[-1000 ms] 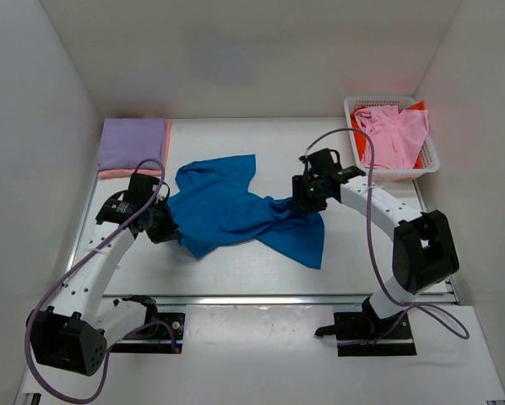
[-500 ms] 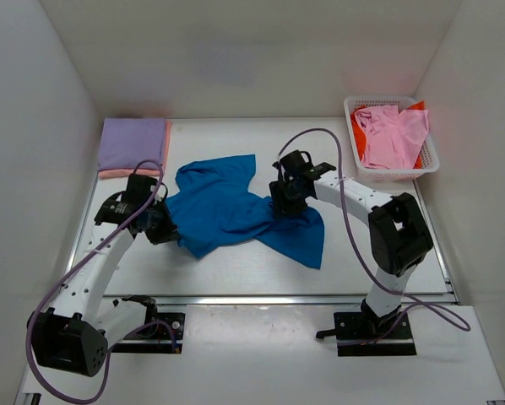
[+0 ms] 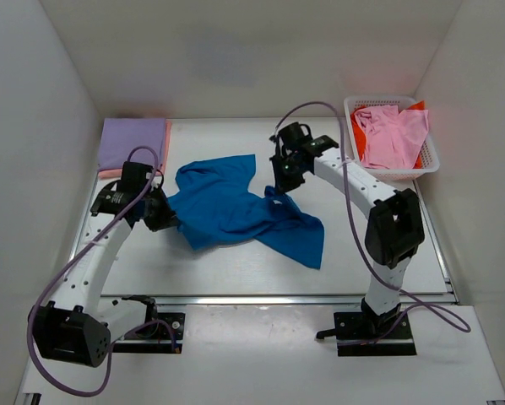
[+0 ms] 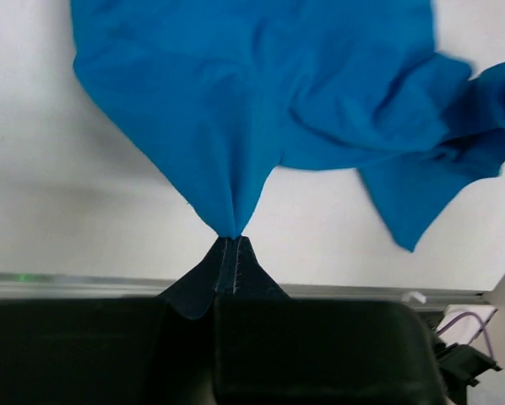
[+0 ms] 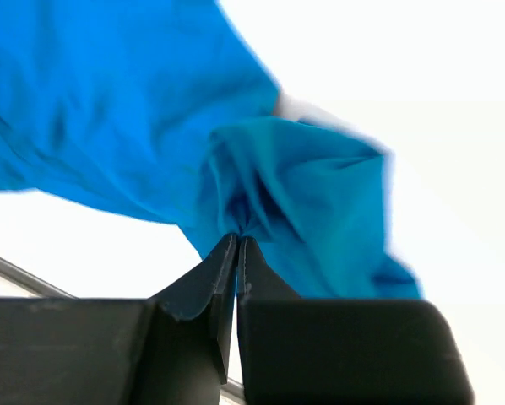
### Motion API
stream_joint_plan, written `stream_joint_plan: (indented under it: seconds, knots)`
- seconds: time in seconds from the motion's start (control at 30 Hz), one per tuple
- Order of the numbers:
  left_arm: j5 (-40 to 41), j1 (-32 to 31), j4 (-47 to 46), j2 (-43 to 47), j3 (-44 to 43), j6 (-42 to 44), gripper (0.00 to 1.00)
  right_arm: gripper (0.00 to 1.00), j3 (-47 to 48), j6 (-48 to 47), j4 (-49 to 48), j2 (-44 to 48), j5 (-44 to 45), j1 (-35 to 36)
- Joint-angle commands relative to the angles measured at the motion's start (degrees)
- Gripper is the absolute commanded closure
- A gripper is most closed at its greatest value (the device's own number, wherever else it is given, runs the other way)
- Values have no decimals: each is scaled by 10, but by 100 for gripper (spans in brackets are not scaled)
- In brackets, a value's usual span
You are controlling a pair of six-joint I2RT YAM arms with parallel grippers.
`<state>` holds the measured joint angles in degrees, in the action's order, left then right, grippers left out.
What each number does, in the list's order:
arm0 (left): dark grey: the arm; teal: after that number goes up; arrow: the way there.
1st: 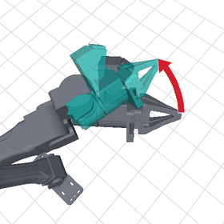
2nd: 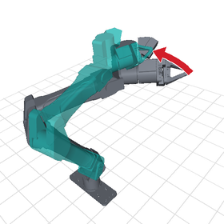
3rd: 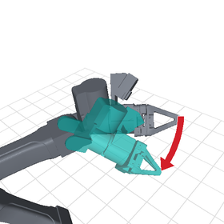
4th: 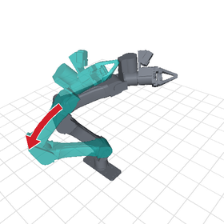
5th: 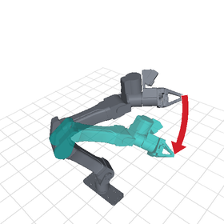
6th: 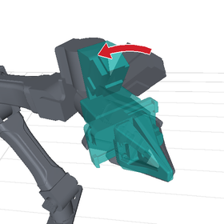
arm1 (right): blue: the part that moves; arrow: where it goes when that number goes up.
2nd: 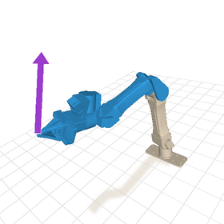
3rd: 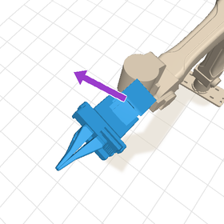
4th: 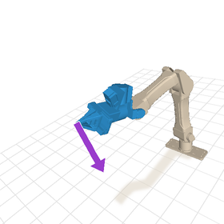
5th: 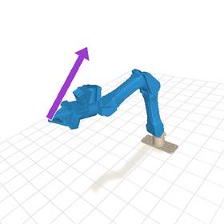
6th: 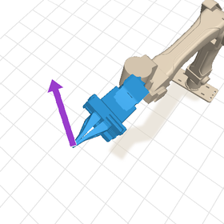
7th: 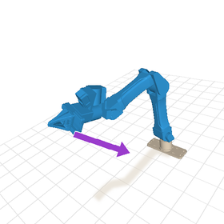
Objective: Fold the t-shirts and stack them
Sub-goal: Flatten out the tshirt
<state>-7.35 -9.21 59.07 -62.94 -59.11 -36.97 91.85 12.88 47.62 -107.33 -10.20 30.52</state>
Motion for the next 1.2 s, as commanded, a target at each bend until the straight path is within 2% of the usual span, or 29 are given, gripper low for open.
stream_joint_plan:
  seconds: [0.0,0.13,0.23,0.33,0.4,0.43,0.47,0.5,0.53,0.6,0.7,0.73,0.8,0.93,0.97,1.07,1.17]
  knots:
    - [-7,1,-19,-6,-47,-6,100,100,65,-1,33,52,10,-34]
    - [5,11,-21,-13,-90,-8,100,100,102,6,39,102,10,-70]
    - [33,23,-24,-51,-184,0,100,100,117,7,30,145,13,-105]
    - [40,56,-31,-134,-352,-9,100,100,145,13,21,176,-4,-167]
    - [29,69,-8,-231,-537,-20,100,100,169,26,4,192,-22,-214]
    - [25,74,11,-278,-588,-23,100,100,172,37,-15,205,-38,-242]
    - [21,80,27,-302,-684,-26,100,100,173,47,-30,219,-53,-264]
    - [15,88,32,-336,-757,-43,100,100,178,48,-44,223,-61,-278]
    - [1,108,32,-357,-792,-61,100,100,186,55,-45,230,-67,-297]
    - [-25,133,4,-338,-759,-82,100,100,195,50,-52,235,-75,-317]
    - [-39,142,-147,-247,-606,-93,100,100,177,53,-73,264,-95,-346]
    - [-29,143,-163,-213,-564,-94,100,100,165,56,-76,281,-96,-353]
    - [-18,133,-195,-179,-539,-81,100,100,146,55,-95,303,-95,-363]
    - [37,99,-212,-137,-573,6,100,100,122,42,-100,350,-87,-366]
    - [51,77,-226,-114,-560,21,100,100,106,37,-108,368,-81,-359]
    - [73,72,-277,-39,-492,37,100,100,55,21,-123,423,-76,-357]
    - [88,63,-284,16,-468,57,100,100,16,-14,-139,482,-6,-315]
